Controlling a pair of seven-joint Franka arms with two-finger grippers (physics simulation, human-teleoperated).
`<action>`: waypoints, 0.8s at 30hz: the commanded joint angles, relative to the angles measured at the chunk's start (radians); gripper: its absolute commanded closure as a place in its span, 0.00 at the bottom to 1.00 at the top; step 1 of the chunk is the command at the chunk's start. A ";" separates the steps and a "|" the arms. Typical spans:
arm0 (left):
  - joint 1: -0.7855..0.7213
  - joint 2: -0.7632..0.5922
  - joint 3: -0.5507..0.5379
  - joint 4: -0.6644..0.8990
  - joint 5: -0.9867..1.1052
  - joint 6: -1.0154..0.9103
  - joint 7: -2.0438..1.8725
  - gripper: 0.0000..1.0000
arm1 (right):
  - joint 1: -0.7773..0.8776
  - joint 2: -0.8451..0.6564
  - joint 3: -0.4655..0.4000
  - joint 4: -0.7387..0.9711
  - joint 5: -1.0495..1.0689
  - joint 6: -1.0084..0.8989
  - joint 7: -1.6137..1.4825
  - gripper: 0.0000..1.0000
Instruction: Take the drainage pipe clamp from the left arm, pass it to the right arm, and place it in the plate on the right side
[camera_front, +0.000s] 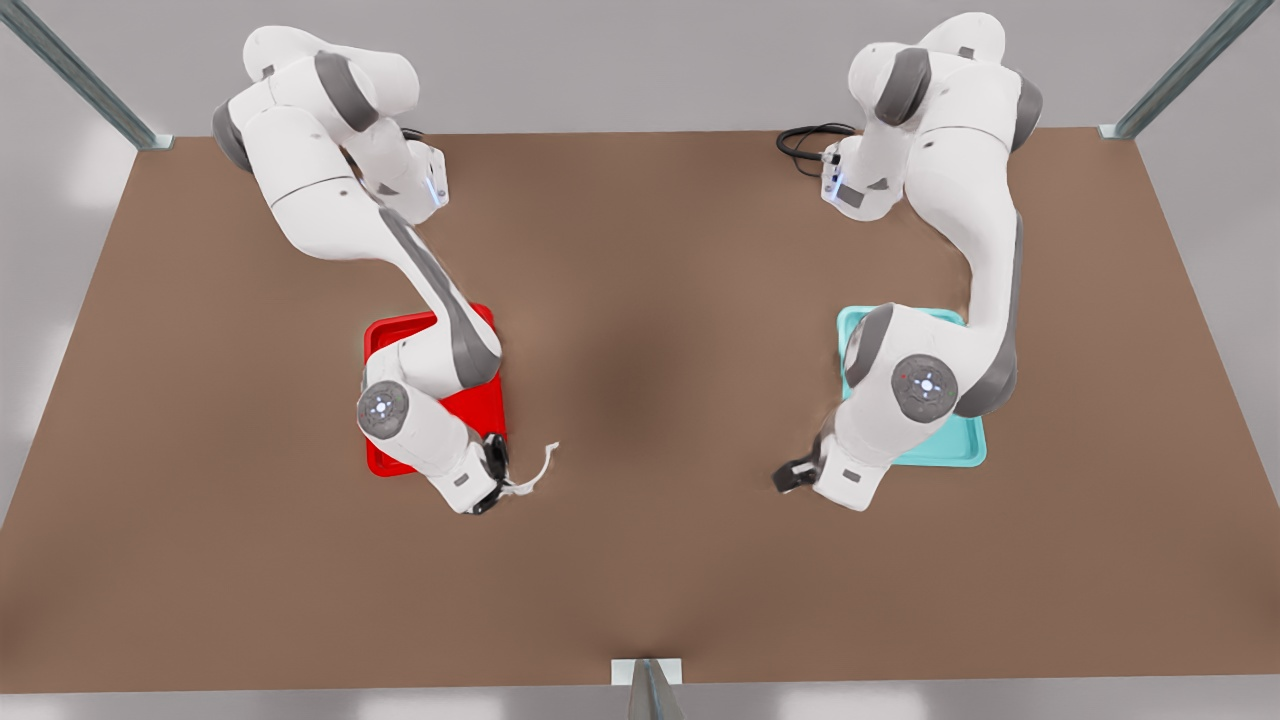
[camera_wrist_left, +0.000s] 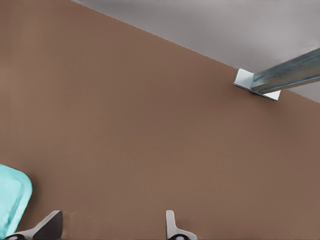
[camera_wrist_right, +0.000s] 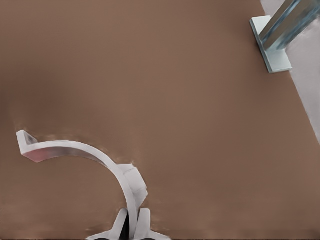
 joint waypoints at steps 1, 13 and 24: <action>0.087 -0.049 -0.002 0.000 0.094 -0.329 0.554 0.00 | -0.093 -0.043 0.001 -0.066 -0.043 -0.150 -0.255 0.79; 0.147 -0.337 -0.031 -0.355 0.117 -0.369 0.551 0.00 | -0.268 -0.182 0.008 -0.510 -0.031 0.037 -0.542 0.79; 0.168 -0.343 -0.031 -0.359 0.123 -0.369 0.562 0.00 | -0.273 -0.183 0.024 -0.539 -0.008 0.079 -0.554 0.00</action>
